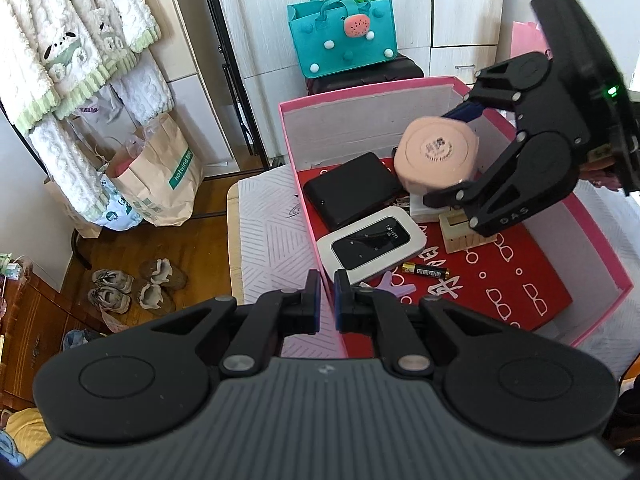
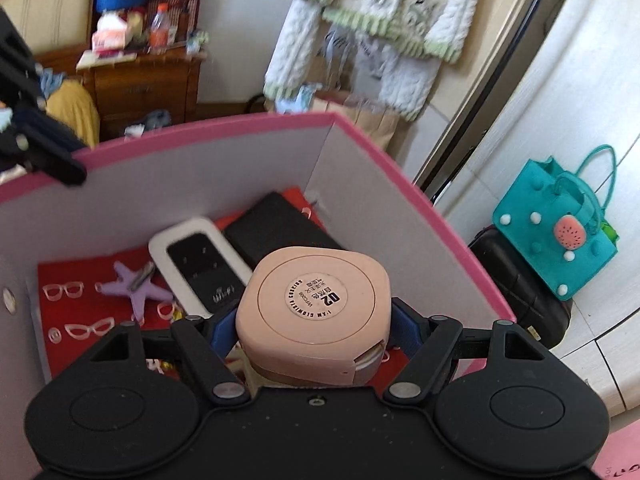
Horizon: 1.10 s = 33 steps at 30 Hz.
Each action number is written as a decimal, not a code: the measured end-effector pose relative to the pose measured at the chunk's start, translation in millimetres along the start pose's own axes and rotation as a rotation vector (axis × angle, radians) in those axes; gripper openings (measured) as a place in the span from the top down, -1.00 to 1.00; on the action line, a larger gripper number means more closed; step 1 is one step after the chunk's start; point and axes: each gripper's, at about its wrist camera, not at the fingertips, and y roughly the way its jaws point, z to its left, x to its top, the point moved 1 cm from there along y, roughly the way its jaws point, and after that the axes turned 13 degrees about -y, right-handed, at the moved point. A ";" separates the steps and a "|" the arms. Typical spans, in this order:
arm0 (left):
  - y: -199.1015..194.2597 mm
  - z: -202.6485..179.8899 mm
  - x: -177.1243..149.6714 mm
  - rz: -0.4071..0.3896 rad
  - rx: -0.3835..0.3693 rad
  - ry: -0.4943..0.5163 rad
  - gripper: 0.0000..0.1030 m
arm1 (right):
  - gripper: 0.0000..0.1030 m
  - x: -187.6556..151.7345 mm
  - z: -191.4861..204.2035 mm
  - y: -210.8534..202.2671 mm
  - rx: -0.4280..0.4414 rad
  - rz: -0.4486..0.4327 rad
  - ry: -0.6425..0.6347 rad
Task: Organize rigid objects
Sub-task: 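Lower the peach case into the box and open the right gripper, then move the right gripper back over the white pocket Wi-Fi hotspot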
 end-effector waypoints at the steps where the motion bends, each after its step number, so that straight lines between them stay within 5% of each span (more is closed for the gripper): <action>1: -0.3 0.2 0.0 0.000 -0.002 -0.002 0.89 | -0.54 0.2 -1.5 3.0 0.004 0.010 0.005; 10: -0.6 2.0 0.2 -0.001 -0.006 -0.011 0.89 | -0.57 -3.8 -10.4 17.9 0.012 0.096 0.010; 16: -0.7 3.1 -0.3 -0.002 -0.010 -0.019 0.89 | -0.57 -7.1 -19.9 -10.4 -0.015 -0.008 0.055; 25: -1.0 8.1 0.2 -0.003 -0.035 -0.042 0.89 | -0.60 -58.2 -53.5 -87.2 -0.149 -0.258 0.329; 29: -0.8 10.5 0.2 -0.007 -0.045 -0.054 0.88 | -0.59 -92.6 -67.4 -93.5 -0.177 -0.255 0.455; 33: -0.8 12.8 0.7 -0.006 -0.053 -0.069 0.88 | -0.53 -125.5 -77.0 -81.7 -0.107 -0.209 0.587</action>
